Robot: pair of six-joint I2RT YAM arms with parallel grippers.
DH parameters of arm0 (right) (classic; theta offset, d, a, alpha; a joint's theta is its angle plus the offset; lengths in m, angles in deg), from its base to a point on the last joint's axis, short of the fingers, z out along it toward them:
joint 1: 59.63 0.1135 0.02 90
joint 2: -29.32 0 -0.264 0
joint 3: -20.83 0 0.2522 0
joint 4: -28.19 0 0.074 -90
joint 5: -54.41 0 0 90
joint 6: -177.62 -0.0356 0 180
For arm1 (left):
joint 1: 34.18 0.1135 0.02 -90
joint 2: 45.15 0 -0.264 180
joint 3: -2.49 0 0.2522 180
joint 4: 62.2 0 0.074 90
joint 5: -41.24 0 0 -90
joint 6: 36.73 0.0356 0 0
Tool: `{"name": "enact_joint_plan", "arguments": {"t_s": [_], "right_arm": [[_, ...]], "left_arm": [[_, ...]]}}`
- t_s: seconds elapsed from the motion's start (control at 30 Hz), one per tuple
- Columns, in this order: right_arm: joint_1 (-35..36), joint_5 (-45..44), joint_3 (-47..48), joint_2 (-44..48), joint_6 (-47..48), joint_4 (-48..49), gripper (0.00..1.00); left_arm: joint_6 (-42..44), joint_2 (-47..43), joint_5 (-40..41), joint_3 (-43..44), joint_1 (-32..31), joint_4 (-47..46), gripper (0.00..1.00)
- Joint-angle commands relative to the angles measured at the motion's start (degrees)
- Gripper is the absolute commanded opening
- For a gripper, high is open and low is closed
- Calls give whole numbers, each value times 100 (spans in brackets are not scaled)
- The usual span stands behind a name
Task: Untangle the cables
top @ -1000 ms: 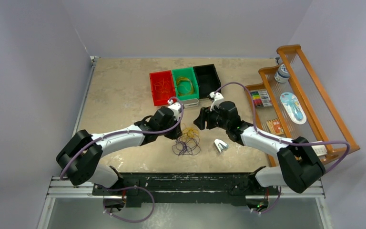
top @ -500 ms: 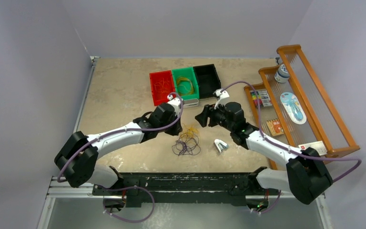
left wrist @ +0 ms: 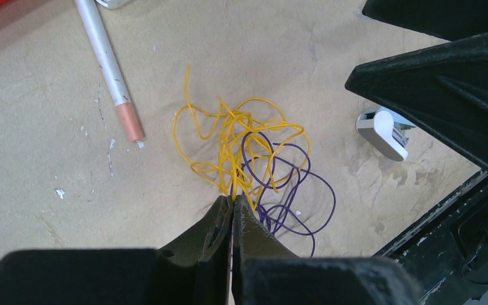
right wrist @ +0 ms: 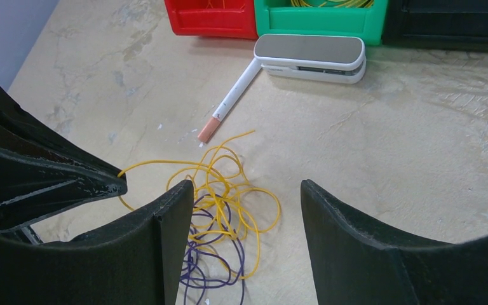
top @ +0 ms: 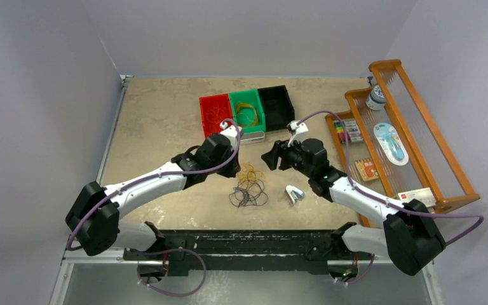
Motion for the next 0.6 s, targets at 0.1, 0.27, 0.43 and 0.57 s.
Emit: {"name": "enact_joint_plan", "arguments": {"t_s": [0.1, 0.27, 0.43, 0.57], "right_arm": [[12, -20, -55, 64, -57, 391, 65], [13, -11, -72, 91, -35, 348, 66], [13, 7, -77, 95, -22, 318, 66], [9, 16, -65, 36, -22, 347, 66]], "left_arm": [[45, -61, 184, 236, -20, -79, 5], [-91, 50, 95, 125, -21, -364, 19], [-149, 68, 138, 69, -21, -438, 30], [-142, 176, 168, 26, -19, -434, 41]]}}
